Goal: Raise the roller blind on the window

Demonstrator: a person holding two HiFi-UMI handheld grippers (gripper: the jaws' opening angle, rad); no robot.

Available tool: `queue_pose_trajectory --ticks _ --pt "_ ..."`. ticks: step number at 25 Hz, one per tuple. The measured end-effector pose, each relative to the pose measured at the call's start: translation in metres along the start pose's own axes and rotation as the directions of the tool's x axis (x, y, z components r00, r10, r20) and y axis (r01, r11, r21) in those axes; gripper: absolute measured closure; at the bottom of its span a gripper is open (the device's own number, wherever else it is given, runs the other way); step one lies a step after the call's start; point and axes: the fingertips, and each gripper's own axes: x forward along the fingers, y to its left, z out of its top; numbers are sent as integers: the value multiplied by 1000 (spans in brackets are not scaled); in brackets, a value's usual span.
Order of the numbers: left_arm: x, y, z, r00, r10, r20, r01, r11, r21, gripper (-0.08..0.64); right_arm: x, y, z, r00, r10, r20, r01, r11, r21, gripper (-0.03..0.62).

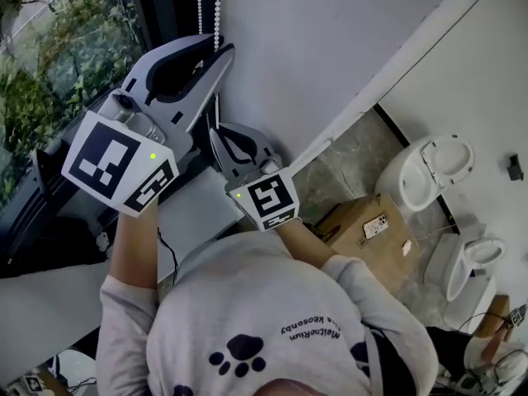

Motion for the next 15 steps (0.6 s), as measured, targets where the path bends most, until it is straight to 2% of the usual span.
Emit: queue_pose_trajectory --ticks 5,8,10,15 --pt "1 1 -2 1000 -26 -7 26 998 -50 537 0 -2 -1 1000 -1 -2 1 1000 -8 581" --pt "1 1 -5 999 -24 -31 22 999 -43 540 -1 -3 -3 1000 2 -9 -2 1000 -11 581" --pt "-1 1 -13 998 -21 -60 19 999 -36 540 0 -2 -11 1000 6 -29 -6 1000 -11 581" --pt "-8 -4 -46 996 -20 -91 12 996 -88 541 0 4 -46 996 40 -79 -37 999 36 581"
